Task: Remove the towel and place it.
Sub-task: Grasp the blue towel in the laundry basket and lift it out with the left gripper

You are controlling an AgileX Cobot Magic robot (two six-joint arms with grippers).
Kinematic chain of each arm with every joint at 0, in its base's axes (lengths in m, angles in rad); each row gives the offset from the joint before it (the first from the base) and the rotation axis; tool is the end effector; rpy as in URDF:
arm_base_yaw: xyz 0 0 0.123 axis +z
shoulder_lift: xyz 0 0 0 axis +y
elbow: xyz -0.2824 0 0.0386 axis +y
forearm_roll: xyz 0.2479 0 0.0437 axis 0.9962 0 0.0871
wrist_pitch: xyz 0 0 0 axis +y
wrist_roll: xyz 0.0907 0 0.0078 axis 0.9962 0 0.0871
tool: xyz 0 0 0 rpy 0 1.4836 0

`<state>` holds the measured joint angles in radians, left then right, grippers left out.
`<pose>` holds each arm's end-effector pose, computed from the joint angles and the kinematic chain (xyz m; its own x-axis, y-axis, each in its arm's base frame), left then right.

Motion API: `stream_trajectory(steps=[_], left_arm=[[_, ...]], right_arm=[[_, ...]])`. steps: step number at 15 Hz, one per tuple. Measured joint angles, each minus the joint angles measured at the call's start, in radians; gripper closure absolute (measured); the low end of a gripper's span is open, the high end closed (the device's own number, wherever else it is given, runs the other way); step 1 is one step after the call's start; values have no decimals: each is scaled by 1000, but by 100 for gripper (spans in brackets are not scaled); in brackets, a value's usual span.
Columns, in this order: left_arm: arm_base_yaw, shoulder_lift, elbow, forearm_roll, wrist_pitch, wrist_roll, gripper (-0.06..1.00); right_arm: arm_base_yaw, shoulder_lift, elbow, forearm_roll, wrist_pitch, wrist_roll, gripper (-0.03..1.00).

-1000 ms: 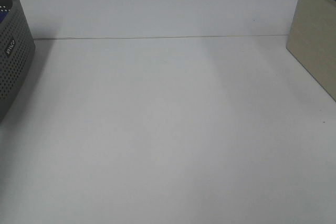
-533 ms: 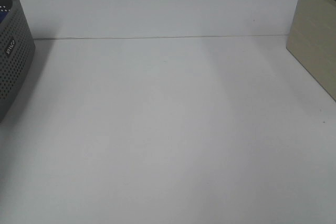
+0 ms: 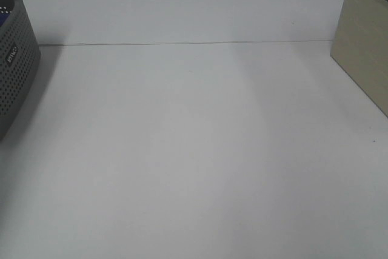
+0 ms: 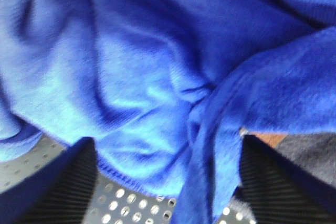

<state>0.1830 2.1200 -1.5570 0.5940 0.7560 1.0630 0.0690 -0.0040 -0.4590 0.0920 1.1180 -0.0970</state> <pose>0.4345 0.1160 0.1720 -0.3712 0.8691 0.3269 0.8753 0.2099 0.4357 -0.0043 0.0072 0.2615 -0.5264 -0.0930 -0.8451 -0.1683 0.9857 -0.0036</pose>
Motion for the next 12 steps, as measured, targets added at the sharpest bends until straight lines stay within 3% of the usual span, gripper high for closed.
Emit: stream_trajectory(steps=[2,4,5,6,12], left_arm=[[0,7,0,-3,0,0,45],[0,7,0,-3,0,0,79],[0,7,0,-4,5,0,90],[0,7,0,-4,9,-1,94],[0,-16,0,-9,28,-79,94]], right_arm=[[0,0,0,0,0,0,21],[0,0,0,0,0,0,21],[0,0,0,0,0,0,21],[0,0,0,0,0,0,21],[0,0,0,0,0,0,21]])
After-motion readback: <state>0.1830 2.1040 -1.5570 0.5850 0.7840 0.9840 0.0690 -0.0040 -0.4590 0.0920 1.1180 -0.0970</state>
